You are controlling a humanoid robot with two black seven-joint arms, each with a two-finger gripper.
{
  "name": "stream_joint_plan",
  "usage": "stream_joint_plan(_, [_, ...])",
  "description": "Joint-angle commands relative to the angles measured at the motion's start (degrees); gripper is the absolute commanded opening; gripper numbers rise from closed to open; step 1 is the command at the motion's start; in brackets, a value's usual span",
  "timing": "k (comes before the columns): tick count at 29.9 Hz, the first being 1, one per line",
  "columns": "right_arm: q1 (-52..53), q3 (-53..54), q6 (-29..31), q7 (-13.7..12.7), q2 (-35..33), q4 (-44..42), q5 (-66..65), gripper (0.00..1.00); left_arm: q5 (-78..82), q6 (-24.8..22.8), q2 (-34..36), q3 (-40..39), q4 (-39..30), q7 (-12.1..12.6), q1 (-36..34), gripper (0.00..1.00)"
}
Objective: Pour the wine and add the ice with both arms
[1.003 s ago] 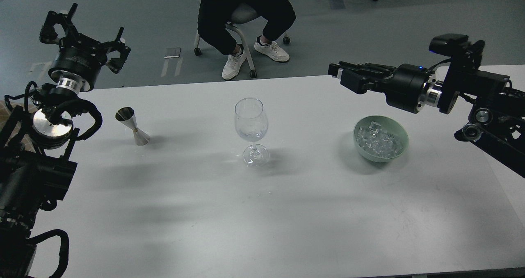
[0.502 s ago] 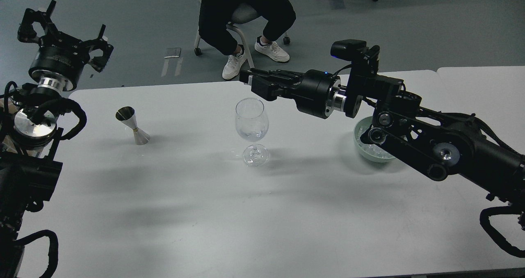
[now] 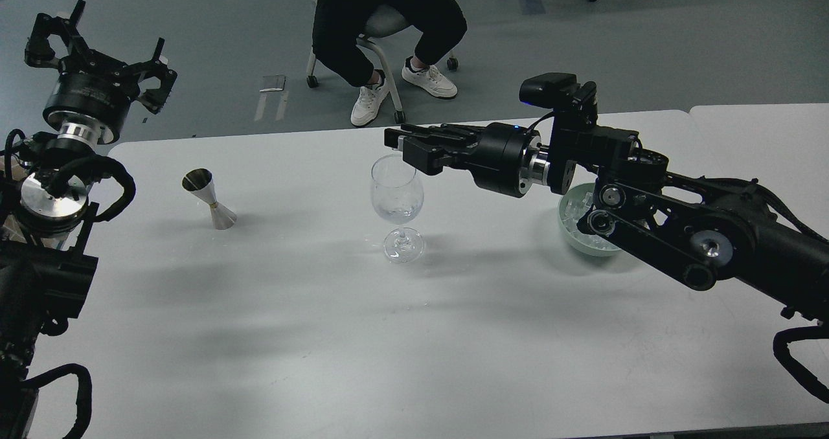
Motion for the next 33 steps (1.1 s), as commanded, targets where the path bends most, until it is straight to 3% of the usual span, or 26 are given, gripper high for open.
stream_joint_plan(1, [0.06,0.11,0.0,0.05,0.29,-0.03,0.0,0.14,0.0,0.0,-0.06,0.02,0.0,-0.03,-0.08,0.98])
stream_joint_plan(9, [0.06,0.03,0.0,-0.04,0.38,-0.47,0.0,0.15,0.0,0.09,0.2,-0.06,0.0,0.05,-0.08,0.98])
stream_joint_plan(12, [0.06,-0.06,0.0,-0.04,0.47,-0.47,0.0,0.24,-0.09,0.0,0.2,-0.06,0.0,0.05,-0.08,0.98])
stream_joint_plan(23, [0.15,-0.06,0.0,-0.04,0.99,-0.82,-0.08,0.26,-0.09,0.0,0.29,-0.06,0.0,-0.03,-0.08,0.98])
stream_joint_plan(26, [0.06,0.03,0.0,-0.04,1.17,-0.73,0.0,0.39,-0.09,0.0,0.38,-0.06,0.0,-0.03,-0.08,0.98])
stream_joint_plan(27, [-0.03,0.03,-0.09,-0.04,1.26,-0.73,0.0,0.48,-0.09,0.0,0.38,-0.06,0.0,-0.03,-0.08,0.98])
stream_joint_plan(33, [-0.03,0.03,0.0,-0.04,1.35,-0.65,0.18,0.51,-0.09,-0.09,0.47,-0.15,0.0,-0.03,-0.08,0.98])
